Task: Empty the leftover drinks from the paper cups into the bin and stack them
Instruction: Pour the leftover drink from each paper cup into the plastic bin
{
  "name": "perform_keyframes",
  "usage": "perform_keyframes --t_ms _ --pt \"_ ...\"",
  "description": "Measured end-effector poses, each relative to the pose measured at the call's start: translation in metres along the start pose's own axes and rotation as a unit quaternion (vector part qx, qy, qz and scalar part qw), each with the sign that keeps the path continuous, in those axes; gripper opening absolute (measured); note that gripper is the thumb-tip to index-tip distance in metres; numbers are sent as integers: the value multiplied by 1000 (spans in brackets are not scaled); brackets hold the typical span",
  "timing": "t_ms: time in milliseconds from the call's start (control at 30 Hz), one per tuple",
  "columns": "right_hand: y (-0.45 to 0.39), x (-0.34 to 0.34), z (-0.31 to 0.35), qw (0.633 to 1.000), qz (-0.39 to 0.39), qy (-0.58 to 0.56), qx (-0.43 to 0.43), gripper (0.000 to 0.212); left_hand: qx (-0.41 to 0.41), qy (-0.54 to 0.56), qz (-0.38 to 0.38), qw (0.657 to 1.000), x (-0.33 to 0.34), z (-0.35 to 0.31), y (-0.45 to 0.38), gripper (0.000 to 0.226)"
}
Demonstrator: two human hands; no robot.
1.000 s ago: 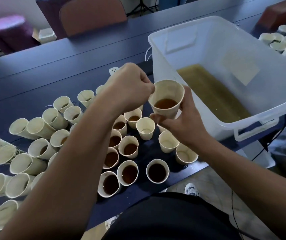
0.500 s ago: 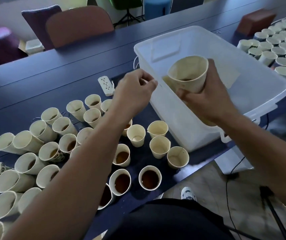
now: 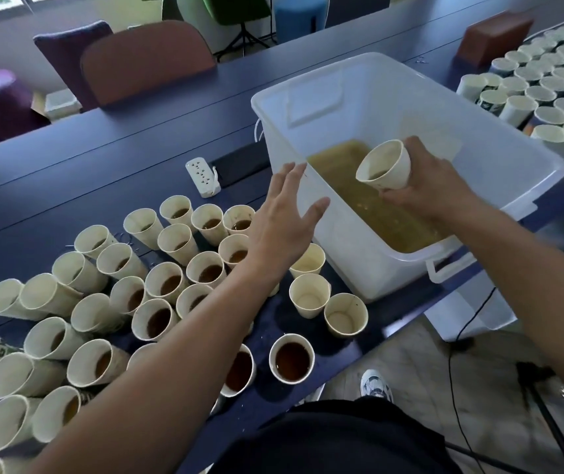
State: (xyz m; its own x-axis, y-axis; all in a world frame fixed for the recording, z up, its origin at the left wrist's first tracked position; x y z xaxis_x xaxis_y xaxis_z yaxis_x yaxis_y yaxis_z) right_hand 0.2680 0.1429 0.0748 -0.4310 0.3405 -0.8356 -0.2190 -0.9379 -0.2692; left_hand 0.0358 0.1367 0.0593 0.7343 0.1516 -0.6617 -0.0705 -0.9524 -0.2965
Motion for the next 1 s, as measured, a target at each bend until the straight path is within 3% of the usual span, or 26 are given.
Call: perform_keyframes --t_ms 467,800,1000 --pt "-2 8 -4 998 9 55 6 59 -5 -42 46 998 18 -2 5 66" --pt "-3 8 -1 990 -11 136 -42 50 -14 -86 73 994 17 -3 0 69" --pt "-2 9 -1 990 -25 129 -59 50 -20 -84 73 994 17 -2 0 69"
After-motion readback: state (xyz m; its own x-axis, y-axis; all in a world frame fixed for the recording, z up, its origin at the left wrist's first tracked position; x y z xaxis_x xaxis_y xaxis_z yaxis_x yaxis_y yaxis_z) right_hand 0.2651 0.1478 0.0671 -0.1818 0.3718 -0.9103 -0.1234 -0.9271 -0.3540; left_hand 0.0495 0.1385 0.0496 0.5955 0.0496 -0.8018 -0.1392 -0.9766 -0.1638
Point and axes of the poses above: each hand's wrist, its own y-axis away from the middle knuckle, its own x-axis out of the palm, z = x × y, the point moved 6 cm from there along -y, towards the middle knuckle, and after that the axes turned 13 degrees about -z, right-handed, at the moved point
